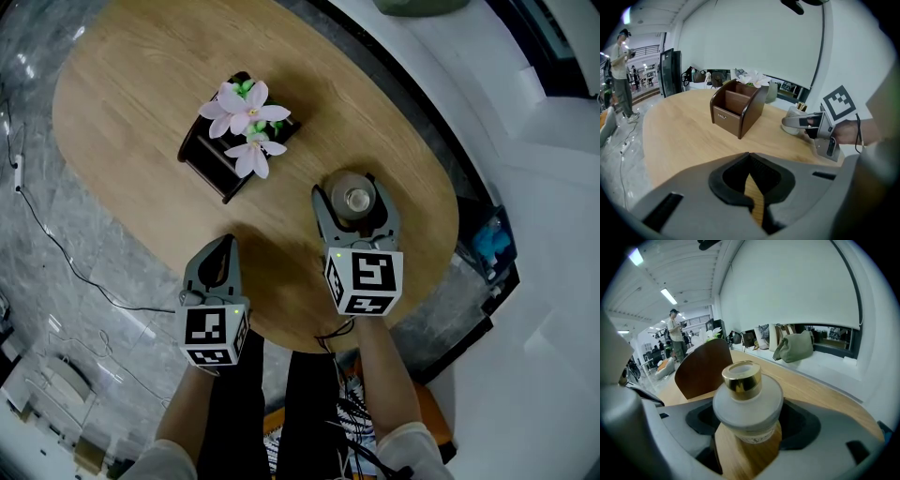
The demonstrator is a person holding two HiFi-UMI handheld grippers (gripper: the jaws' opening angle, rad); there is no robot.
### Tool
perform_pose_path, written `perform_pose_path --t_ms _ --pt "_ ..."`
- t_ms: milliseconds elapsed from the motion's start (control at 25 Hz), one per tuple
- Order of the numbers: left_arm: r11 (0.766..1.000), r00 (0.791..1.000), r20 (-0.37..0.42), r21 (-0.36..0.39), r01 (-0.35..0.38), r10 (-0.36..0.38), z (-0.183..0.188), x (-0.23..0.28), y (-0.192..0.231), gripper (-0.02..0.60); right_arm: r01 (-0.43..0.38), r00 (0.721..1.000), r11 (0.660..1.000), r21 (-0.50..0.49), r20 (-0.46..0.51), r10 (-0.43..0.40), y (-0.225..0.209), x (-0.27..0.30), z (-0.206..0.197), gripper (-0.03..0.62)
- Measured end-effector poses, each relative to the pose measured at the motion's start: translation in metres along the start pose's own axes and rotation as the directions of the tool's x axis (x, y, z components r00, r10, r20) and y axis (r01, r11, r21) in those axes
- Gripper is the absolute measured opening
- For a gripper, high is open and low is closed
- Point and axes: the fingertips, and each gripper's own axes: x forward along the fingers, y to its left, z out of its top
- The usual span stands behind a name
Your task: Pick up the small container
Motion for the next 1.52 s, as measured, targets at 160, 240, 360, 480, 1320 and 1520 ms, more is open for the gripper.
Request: perform_pose_path --t_ms 160,240,360,480,1320,1520 --pt "1.0 1.0 0.002 -0.004 0.0 0.0 0.002 0.002 0.005 0.002 -0.004 1.0 1.0 -0.01 0.026 0.004 0.0 0.002 0.003 0.339" --pt "1.0 1.0 0.002 -0.006 0.0 0.0 0.003 0.003 0.007 0.002 0.005 1.0 1.0 -0.021 0.027 -0.005 -0.001 0.004 0.004 0.337" --pt "1.0 1.0 0.003 -0.007 -0.001 0.001 0.005 0.004 0.009 0.002 0.02 1.0 0.999 -0.037 0.024 -0.019 -0.001 0.006 0.005 0.337" --pt "1.0 1.0 0.006 -0.009 -0.001 0.001 0.006 0.005 0.009 0.002 0.026 0.999 0.999 -0.045 0.019 -0.026 -0.002 0.006 0.005 0.336" --pt "1.0 0.997 0.076 0.001 0.007 -0.007 0.05 -0.046 -0.012 0.002 0.064 0.997 0.998 -0.013 0.041 -0.063 0.008 -0.074 0.036 0.337" --pt "1.0 0.993 0.118 0.008 0.023 -0.024 0.089 -0.084 -0.03 0.002 0.085 0.995 0.995 0.046 0.04 -0.087 0.016 -0.126 0.064 0.337"
